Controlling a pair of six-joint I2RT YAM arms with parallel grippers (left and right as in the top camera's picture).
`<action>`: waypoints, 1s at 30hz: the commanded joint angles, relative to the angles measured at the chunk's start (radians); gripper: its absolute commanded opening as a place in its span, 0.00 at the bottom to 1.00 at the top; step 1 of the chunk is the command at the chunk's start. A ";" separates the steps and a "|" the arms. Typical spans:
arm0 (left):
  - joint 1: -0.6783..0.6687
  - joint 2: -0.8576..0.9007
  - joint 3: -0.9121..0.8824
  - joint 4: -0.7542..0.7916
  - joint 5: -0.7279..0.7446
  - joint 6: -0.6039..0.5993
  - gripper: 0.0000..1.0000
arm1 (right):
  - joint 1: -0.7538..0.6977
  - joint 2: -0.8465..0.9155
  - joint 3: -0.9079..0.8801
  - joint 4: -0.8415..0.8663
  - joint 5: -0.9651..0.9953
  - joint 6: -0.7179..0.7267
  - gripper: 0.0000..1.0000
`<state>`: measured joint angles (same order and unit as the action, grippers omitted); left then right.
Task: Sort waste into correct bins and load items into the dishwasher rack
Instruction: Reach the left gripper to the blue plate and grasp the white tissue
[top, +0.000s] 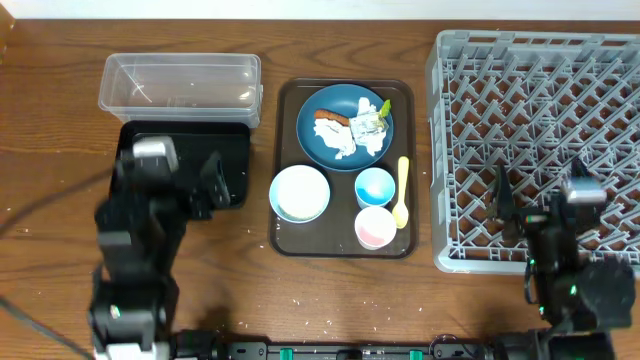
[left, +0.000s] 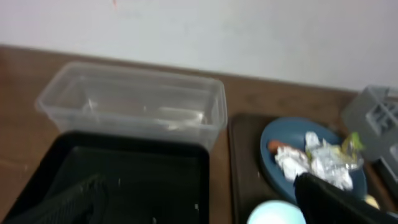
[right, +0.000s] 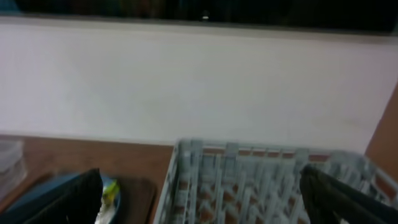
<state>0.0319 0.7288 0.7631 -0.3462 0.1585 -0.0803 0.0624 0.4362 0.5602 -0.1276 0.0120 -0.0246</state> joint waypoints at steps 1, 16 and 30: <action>-0.023 0.165 0.211 -0.109 0.026 0.006 0.98 | -0.003 0.107 0.139 -0.085 -0.048 -0.018 0.99; -0.335 0.890 0.978 -0.637 -0.098 0.043 0.98 | -0.003 0.663 0.699 -0.618 -0.181 -0.017 0.99; -0.452 1.221 0.974 -0.419 -0.013 0.023 0.98 | -0.003 0.737 0.700 -0.670 -0.189 0.072 0.99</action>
<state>-0.3943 1.8942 1.7180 -0.7887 0.1246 -0.0517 0.0624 1.1740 1.2381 -0.7929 -0.1650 0.0269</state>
